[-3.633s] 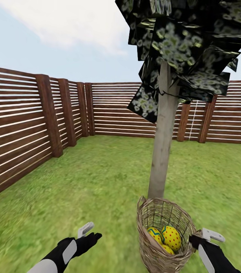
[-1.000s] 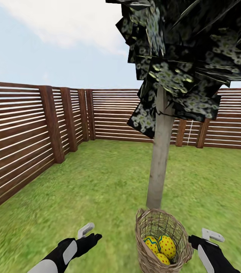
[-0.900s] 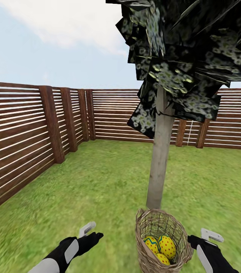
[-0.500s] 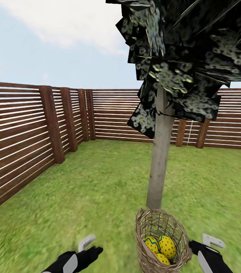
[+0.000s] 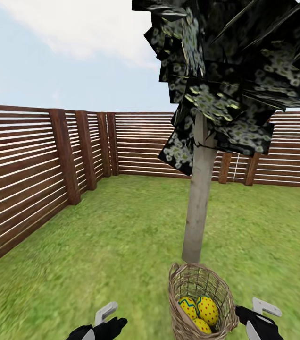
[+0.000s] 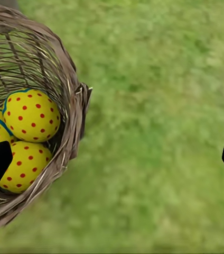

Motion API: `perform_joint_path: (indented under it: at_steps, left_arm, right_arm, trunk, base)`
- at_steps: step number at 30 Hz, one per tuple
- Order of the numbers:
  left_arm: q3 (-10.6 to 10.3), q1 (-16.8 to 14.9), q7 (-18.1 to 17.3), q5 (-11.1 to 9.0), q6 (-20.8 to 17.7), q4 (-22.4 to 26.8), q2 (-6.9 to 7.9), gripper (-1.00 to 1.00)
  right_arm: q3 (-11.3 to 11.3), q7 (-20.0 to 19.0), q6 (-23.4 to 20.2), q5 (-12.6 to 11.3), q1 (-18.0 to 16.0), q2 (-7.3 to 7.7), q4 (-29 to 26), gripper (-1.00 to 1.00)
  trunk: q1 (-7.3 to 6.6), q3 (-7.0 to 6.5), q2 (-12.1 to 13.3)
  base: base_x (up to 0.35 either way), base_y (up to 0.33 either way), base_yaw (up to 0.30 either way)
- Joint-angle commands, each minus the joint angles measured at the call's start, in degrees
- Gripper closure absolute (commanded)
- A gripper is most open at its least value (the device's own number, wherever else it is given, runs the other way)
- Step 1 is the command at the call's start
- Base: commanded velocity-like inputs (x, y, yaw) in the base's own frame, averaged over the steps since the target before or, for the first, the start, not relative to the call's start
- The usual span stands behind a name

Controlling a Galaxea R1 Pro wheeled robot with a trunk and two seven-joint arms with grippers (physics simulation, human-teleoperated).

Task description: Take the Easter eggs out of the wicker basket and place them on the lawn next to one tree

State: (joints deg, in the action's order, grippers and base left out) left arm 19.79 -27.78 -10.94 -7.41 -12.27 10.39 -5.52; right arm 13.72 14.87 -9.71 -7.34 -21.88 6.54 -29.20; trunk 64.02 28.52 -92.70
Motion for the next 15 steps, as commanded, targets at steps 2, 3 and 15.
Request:
perform_joint_path:
  at_steps: [2,3,15]
  left_arm:
    - [0.1,0.0,-0.1,-0.6,-0.5,0.1,-0.01,-1.00]
    - [0.1,0.0,-0.1,-0.6,-0.5,0.1,-0.01,-1.00]
    - [0.0,0.0,0.0,-0.5,-0.4,-0.7,-0.01,-1.00]
  right_arm:
    - [-0.1,0.2,-0.2,-0.6,0.0,0.00,-0.1,-1.00]
    - [-0.1,0.2,-0.2,-0.6,0.0,0.01,-0.1,-1.00]
    - [-0.1,0.2,-0.2,-0.6,-0.1,0.01,-0.2,-1.00]
  trunk:
    - [-0.45,-0.30,0.8]
    - [-0.67,-0.48,1.2]
    - [-3.31,-2.63,6.0]
  base:
    - [0.000,0.000,0.000]
    - [0.000,0.000,0.000]
    - [0.000,0.000,0.000]
